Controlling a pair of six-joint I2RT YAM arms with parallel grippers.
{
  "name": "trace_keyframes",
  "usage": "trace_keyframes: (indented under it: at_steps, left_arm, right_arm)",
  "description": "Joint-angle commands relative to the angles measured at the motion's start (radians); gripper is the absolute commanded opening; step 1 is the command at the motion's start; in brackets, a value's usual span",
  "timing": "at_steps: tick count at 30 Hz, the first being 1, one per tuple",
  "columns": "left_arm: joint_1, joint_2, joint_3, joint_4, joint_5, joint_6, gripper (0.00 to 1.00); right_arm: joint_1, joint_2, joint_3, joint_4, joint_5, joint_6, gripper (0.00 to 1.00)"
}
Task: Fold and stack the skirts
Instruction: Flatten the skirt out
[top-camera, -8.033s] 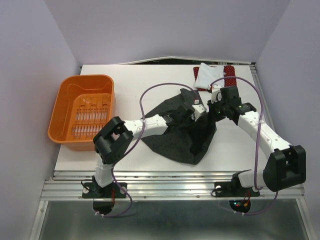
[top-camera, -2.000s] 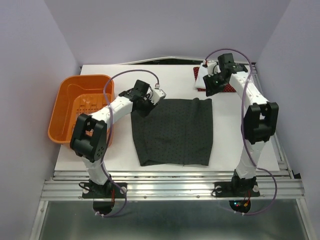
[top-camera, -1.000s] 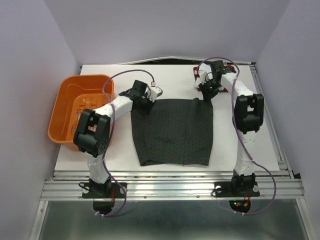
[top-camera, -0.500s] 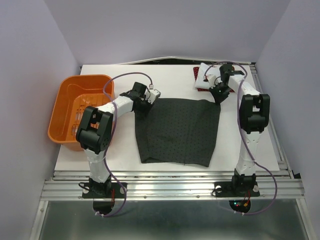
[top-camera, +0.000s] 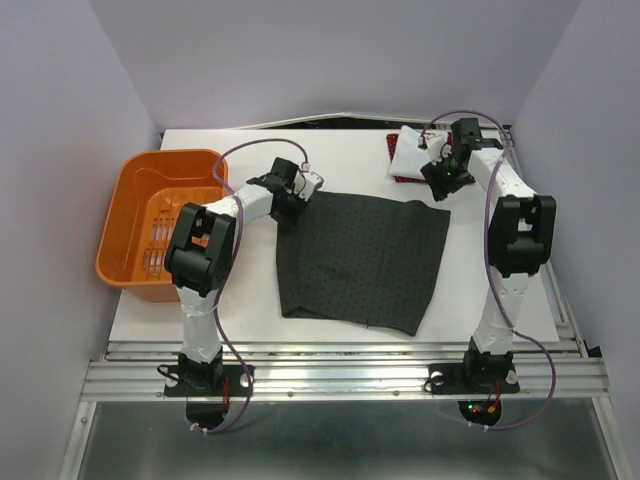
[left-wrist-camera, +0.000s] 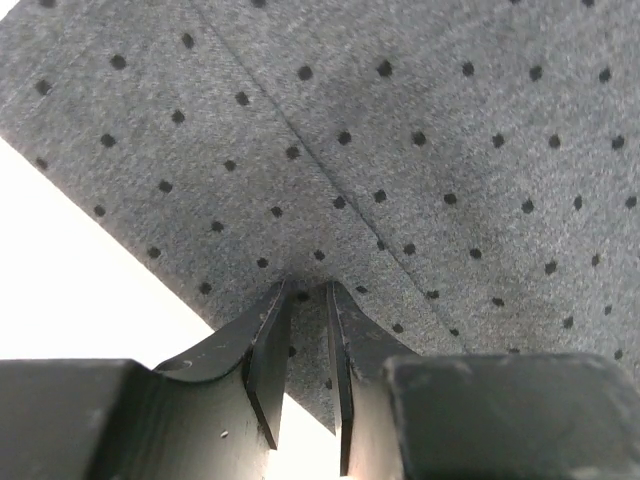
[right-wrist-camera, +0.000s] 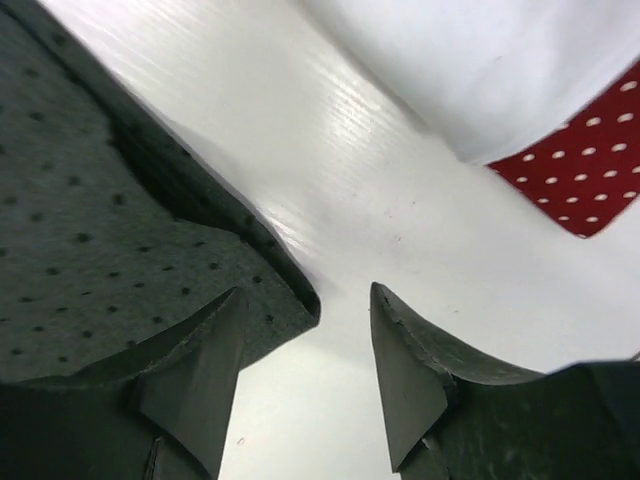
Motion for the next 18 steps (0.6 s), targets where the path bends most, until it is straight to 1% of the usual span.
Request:
trace_keyframes:
  at_steps: [1, 5, 6, 7, 8, 9, 10, 11, 12, 13, 15, 16, 18]
  left_arm:
    - [0.016, 0.037, 0.096, 0.008, -0.035, 0.010, 0.33]
    - [0.049, 0.064, 0.186, -0.001, -0.043, -0.017, 0.41]
    - [0.052, 0.059, 0.200, -0.004, -0.052, -0.022, 0.43]
    - [0.061, 0.050, 0.216, -0.004, -0.060, -0.020, 0.46]
    - [0.061, 0.047, 0.223, -0.014, -0.069, -0.014, 0.47]
    - [0.064, 0.044, 0.234, -0.027, -0.097, 0.003, 0.48]
    - [0.064, 0.030, 0.243, -0.039, -0.104, 0.007, 0.48]
    - [0.064, 0.013, 0.249, -0.068, -0.095, 0.018, 0.51]
    - [0.064, -0.014, 0.237, -0.080, -0.030, 0.030, 0.52]
    - [0.061, -0.083, 0.199, -0.102, 0.012, 0.041, 0.55]
    - [0.020, -0.157, 0.142, -0.123, 0.099, 0.061, 0.56]
    - [-0.005, -0.223, 0.110, -0.128, 0.092, 0.061, 0.56]
    - [-0.072, -0.272, 0.012, -0.148, 0.087, 0.064, 0.55]
  right_arm:
    - [0.003, -0.127, -0.033, 0.059, -0.122, 0.003, 0.55]
    - [0.003, -0.090, -0.055, -0.036, -0.186, -0.041, 0.47]
    - [0.003, -0.069, -0.064, -0.064, -0.187, -0.038, 0.45]
    - [0.003, -0.063, -0.103, -0.064, -0.182, -0.052, 0.44]
    - [0.003, -0.058, -0.128, -0.064, -0.176, -0.055, 0.44]
    - [0.003, -0.052, -0.151, -0.053, -0.156, -0.061, 0.40]
    - [0.003, -0.049, -0.200, -0.053, -0.144, -0.077, 0.39]
    - [0.003, -0.049, -0.228, -0.050, -0.128, -0.103, 0.39]
    - [0.003, -0.050, -0.255, -0.041, -0.098, -0.115, 0.39]
    - [0.003, -0.064, -0.319, -0.038, -0.084, -0.145, 0.38]
    - [0.003, -0.092, -0.387, -0.036, -0.076, -0.172, 0.38]
    - [0.003, -0.113, -0.454, -0.038, -0.078, -0.196, 0.37]
    - [0.003, -0.182, -0.515, -0.044, -0.081, -0.215, 0.36]
